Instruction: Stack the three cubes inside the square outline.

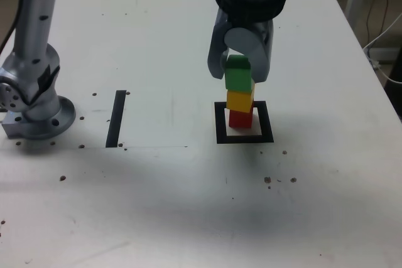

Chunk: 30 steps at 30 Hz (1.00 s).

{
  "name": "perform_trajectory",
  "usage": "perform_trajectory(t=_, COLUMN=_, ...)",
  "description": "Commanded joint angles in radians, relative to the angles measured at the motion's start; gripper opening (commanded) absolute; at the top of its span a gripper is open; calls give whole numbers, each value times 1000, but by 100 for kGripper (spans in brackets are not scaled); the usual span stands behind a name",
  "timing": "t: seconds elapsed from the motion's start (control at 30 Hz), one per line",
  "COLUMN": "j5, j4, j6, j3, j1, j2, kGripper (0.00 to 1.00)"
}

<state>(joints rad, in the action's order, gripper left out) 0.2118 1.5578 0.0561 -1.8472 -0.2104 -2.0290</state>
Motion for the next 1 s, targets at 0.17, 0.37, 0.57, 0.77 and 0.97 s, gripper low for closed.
perform_trajectory(t=0.17, j5=16, j4=13, j6=-16, j3=7, j1=9, j2=-5, kGripper=24)
perform_trajectory(t=0.37, j5=25, j4=8, j6=-26, j3=13, j1=17, j2=-7, kGripper=24)
perform_trajectory(t=0.57, j5=29, j4=1, j6=-27, j3=14, j1=20, j2=-16, kGripper=24)
perform_trajectory(t=0.77, j5=29, j4=-3, j6=-27, j3=16, j1=22, j2=-26, kGripper=24)
perform_trajectory(t=0.97, j5=29, j4=-11, j6=-27, j3=19, j1=22, j2=-34, kGripper=25)
